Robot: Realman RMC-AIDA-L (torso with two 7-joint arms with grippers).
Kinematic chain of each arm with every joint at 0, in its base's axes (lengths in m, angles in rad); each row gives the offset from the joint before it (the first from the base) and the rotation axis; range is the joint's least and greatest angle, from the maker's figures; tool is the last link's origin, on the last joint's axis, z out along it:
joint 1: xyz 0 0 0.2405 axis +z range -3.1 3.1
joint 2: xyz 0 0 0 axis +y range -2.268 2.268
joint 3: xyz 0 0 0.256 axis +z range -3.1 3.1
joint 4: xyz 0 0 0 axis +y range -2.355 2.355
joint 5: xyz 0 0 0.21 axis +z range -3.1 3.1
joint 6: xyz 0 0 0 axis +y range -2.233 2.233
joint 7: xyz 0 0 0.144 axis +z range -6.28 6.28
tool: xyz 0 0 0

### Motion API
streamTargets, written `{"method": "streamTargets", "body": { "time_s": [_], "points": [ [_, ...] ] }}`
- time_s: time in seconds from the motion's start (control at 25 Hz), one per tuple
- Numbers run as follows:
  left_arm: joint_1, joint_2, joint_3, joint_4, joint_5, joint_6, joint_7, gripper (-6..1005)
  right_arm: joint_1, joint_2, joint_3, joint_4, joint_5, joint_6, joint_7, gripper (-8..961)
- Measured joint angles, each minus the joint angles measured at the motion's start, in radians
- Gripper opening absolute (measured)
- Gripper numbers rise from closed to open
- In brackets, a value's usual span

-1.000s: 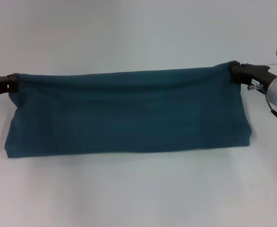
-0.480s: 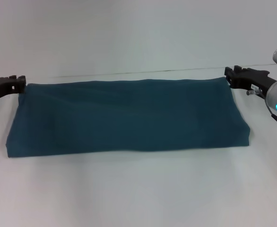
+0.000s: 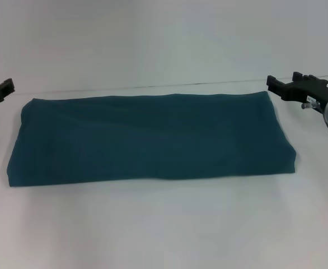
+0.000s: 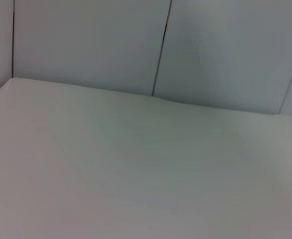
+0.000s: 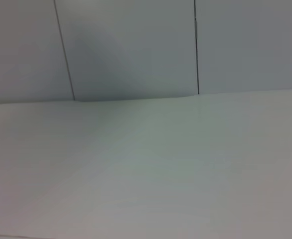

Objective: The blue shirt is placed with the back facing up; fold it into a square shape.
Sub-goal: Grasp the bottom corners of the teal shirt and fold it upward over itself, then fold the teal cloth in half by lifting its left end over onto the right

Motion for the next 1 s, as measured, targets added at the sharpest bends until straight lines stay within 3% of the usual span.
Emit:
{"method": "streamTargets", "body": {
  "time_s": [0.16, 0.4, 0.52, 0.76, 1.0],
  "points": [
    [0.013, 0.0, -0.006, 0.007, -0.005, 0.035, -0.004, 673, -0.01, -0.004, -0.002, 0.0, -0.003, -0.015, 0.02, 744],
    [0.024, 0.001, -0.004, 0.017, -0.007, 0.071, -0.005, 798, -0.04, -0.033, -0.082, -0.007, -0.011, -0.052, 0.164, 821],
    [0.03, 0.001, -0.002, 0.033, -0.008, 0.093, -0.005, 860, -0.052, -0.037, -0.117, -0.023, -0.011, -0.065, 0.208, 820],
    [0.054, -0.001, 0.001, 0.063, 0.002, 0.154, -0.056, 886, -0.095, -0.033, -0.218, -0.094, -0.011, -0.11, 0.338, 817],
    [0.124, 0.001, -0.005, 0.123, -0.001, 0.303, -0.147, 885, -0.143, -0.065, -0.316, -0.138, -0.012, -0.21, 0.509, 814]
  ]
}}
